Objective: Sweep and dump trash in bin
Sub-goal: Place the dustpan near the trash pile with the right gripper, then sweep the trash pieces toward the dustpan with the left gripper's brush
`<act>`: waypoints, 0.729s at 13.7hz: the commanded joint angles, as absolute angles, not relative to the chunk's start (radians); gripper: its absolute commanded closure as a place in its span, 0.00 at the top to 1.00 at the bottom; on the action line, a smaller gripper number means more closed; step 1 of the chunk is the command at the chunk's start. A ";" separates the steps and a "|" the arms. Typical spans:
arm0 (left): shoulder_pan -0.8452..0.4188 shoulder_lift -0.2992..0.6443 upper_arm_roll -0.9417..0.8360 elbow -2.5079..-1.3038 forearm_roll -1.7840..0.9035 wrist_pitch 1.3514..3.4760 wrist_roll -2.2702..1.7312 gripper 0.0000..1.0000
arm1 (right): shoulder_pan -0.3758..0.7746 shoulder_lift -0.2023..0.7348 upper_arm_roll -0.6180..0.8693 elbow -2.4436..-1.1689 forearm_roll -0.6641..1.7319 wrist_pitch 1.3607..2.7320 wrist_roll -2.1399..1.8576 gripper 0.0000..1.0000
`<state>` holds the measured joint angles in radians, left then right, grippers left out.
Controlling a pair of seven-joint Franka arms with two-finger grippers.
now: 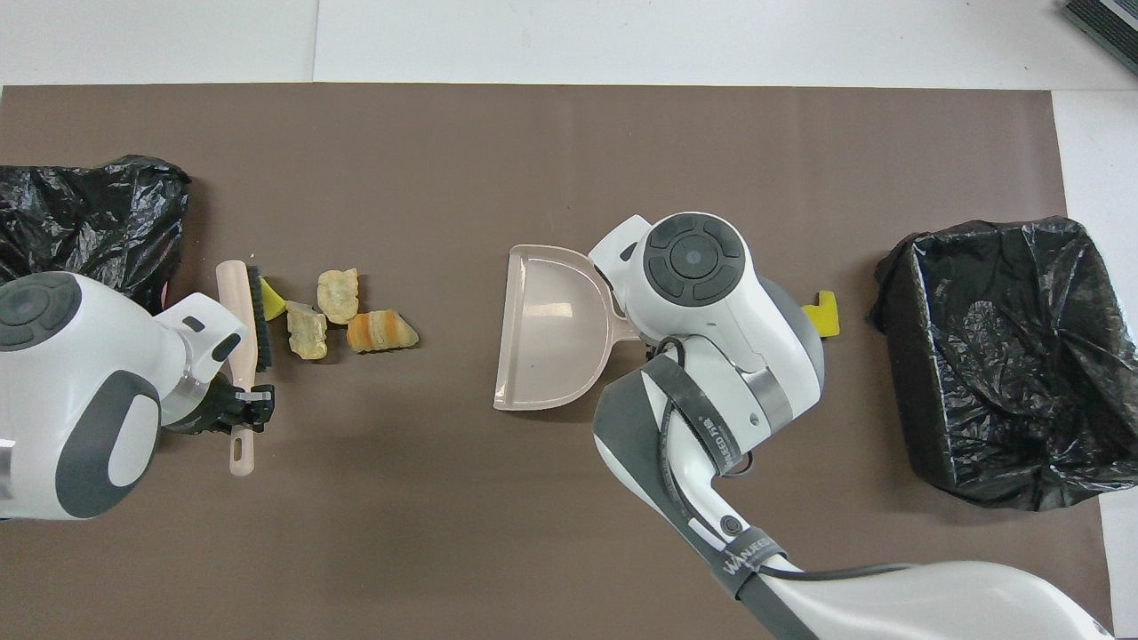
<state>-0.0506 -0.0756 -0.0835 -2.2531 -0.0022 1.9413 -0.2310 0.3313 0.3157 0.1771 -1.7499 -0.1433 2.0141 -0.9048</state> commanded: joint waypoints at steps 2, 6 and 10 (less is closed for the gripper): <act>-0.150 -0.090 -0.074 -2.276 -0.026 1.968 -0.285 0.00 | 0.322 0.327 0.186 -1.763 -0.127 2.026 -0.954 0.00; -0.244 -0.092 -0.074 -2.275 -0.104 1.967 -0.327 0.00 | 0.322 0.327 0.186 -1.763 -0.127 2.028 -0.950 0.00; -0.336 -0.091 -0.074 -2.264 -0.161 1.970 -0.396 0.00 | 0.322 0.327 0.186 -1.763 -0.127 2.034 -0.948 0.00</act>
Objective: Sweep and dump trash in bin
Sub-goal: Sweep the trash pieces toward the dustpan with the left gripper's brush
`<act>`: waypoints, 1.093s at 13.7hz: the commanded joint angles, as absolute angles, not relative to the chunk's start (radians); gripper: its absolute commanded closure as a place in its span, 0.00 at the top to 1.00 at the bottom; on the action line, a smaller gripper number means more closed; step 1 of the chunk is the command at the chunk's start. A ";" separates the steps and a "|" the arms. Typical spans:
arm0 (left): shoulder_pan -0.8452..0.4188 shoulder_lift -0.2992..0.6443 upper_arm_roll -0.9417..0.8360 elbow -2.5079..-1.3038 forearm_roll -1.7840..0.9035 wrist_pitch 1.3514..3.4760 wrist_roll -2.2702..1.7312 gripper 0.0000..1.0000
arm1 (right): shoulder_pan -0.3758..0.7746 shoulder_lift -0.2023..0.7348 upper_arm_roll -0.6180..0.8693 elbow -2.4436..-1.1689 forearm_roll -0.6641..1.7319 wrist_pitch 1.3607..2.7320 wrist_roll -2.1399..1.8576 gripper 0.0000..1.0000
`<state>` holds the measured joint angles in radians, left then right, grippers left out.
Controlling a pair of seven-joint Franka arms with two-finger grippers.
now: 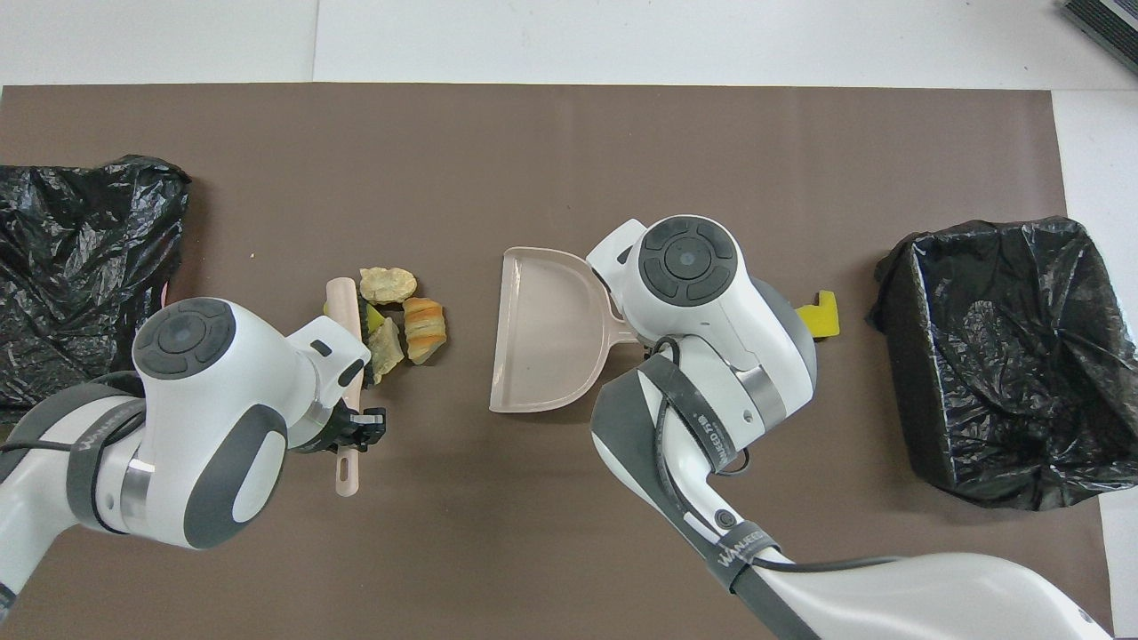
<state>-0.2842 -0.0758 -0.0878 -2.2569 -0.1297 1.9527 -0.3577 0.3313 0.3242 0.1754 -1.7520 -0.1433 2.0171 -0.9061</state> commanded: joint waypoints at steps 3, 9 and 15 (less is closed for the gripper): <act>-0.409 -0.091 -0.075 -2.257 -0.198 1.989 -0.445 0.00 | 0.322 0.325 0.186 -1.770 -0.140 2.036 -0.953 0.00; -0.540 -0.087 -0.078 -2.211 -0.256 1.997 -0.483 0.00 | 0.327 0.322 0.186 -1.775 -0.140 2.039 -0.951 0.00; -0.375 -0.114 -0.061 -2.140 -0.236 1.830 -0.561 0.00 | 0.328 0.322 0.186 -1.775 -0.140 2.039 -0.946 0.00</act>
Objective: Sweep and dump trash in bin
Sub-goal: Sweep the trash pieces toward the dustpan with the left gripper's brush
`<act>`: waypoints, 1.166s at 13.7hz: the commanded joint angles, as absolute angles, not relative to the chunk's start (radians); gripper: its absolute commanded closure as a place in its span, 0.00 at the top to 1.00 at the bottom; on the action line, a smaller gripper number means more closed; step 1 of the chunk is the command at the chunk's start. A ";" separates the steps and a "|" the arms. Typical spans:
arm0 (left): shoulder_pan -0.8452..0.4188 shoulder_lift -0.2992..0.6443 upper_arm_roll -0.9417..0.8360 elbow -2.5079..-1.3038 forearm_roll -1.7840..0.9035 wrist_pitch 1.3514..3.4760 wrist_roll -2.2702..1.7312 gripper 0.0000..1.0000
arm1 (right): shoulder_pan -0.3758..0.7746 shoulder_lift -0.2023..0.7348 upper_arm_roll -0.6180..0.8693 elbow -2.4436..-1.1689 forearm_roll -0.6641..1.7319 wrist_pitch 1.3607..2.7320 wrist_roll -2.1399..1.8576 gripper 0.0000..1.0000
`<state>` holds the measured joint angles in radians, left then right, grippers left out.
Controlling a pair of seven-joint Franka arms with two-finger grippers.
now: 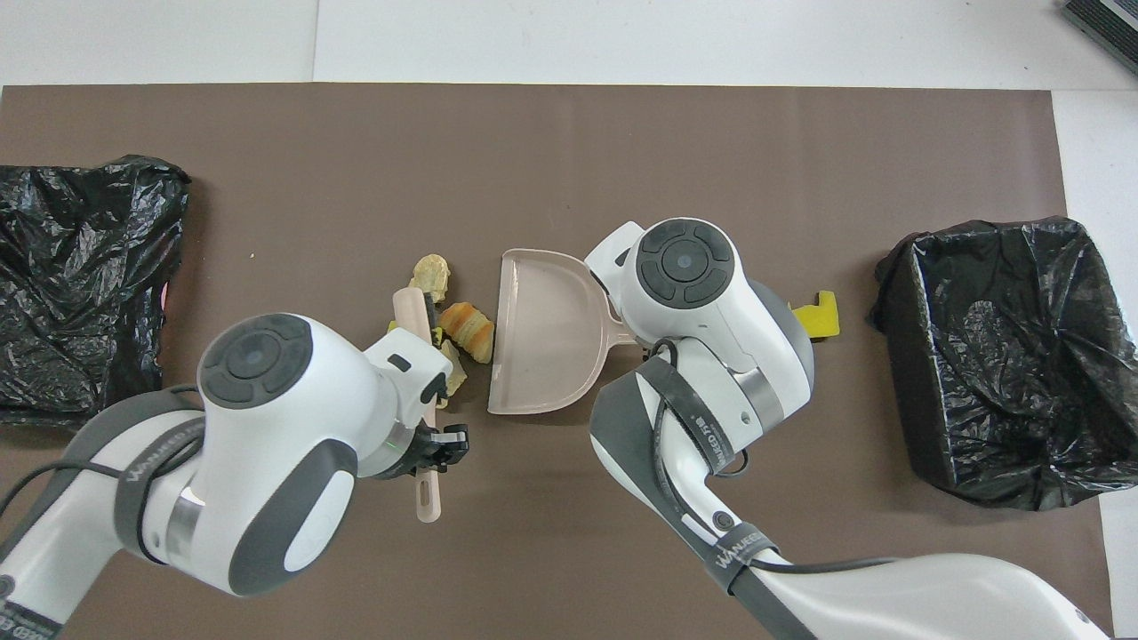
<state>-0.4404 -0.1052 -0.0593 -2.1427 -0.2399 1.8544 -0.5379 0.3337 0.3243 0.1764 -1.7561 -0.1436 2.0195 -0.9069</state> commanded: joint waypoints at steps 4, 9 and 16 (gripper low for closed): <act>-0.318 -0.091 -0.063 -2.222 -0.235 1.864 -0.551 0.00 | 0.325 0.324 0.186 -1.775 -0.140 2.040 -0.946 0.00; -0.406 -0.078 -0.067 -2.328 -0.232 2.044 -0.561 0.00 | 0.324 0.322 0.186 -1.790 -0.140 2.088 -1.003 0.00; -0.541 -0.020 -0.074 -2.298 -0.270 2.157 -0.543 0.00 | 0.331 0.316 0.186 -1.804 -0.138 2.089 -0.994 0.00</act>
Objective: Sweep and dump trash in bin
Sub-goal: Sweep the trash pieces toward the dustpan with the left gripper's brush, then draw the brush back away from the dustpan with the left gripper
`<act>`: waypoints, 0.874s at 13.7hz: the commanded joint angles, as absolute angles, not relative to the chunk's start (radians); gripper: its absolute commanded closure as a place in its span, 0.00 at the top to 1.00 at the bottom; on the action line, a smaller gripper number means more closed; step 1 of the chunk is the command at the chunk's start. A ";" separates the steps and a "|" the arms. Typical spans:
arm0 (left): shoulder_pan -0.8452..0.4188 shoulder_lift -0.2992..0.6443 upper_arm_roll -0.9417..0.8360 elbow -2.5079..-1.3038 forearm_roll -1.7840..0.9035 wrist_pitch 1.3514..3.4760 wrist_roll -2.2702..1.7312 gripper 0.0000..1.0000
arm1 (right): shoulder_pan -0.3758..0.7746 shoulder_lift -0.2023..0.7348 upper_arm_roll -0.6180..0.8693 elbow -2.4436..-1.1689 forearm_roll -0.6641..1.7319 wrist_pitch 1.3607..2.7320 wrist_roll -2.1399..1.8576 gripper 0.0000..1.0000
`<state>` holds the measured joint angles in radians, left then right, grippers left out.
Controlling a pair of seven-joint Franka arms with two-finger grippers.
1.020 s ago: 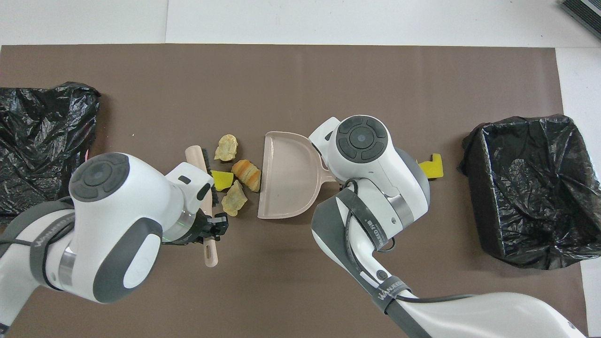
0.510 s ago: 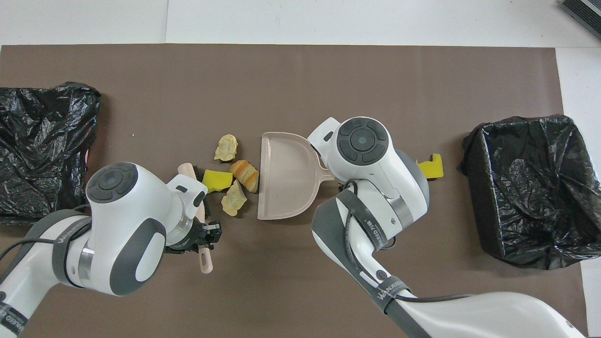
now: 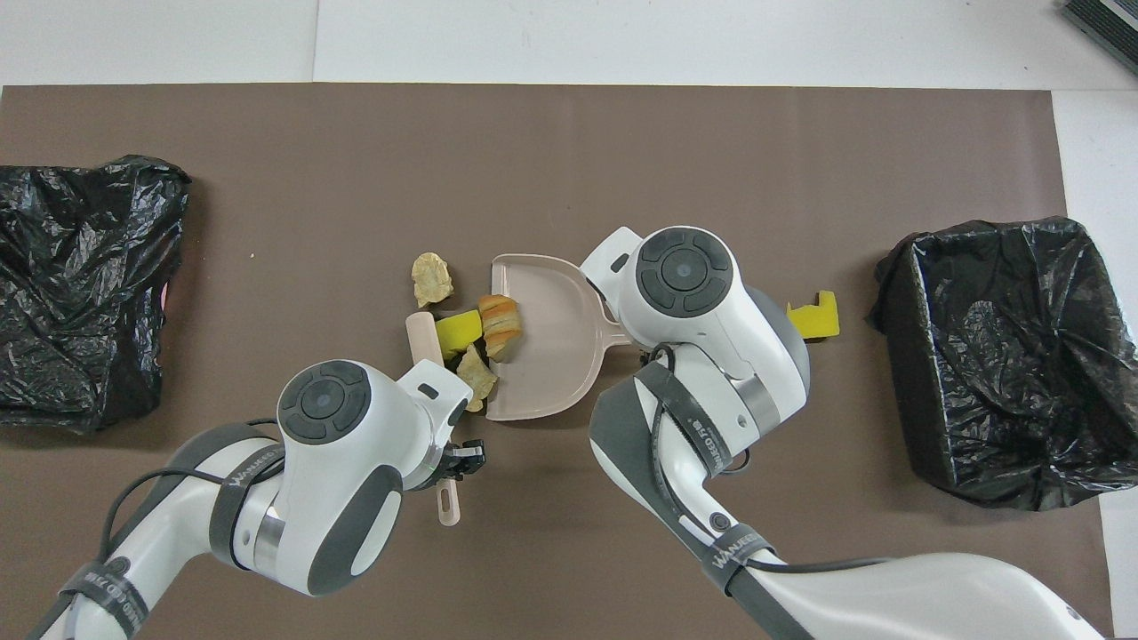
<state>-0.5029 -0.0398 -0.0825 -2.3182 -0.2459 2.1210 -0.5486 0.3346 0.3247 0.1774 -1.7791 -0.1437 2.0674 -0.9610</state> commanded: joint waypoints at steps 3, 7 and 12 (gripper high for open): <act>-0.578 0.006 -0.075 -2.250 -0.273 2.174 -0.540 0.00 | 0.331 0.314 0.186 -1.804 -0.137 2.089 -0.988 0.00; -0.568 -0.003 -0.075 -2.244 -0.298 2.158 -0.517 0.00 | 0.331 0.314 0.186 -1.804 -0.135 2.089 -0.977 0.00; -0.546 -0.051 -0.074 -2.220 -0.325 2.106 -0.380 0.00 | 0.331 0.314 0.186 -1.804 -0.135 2.089 -0.977 0.00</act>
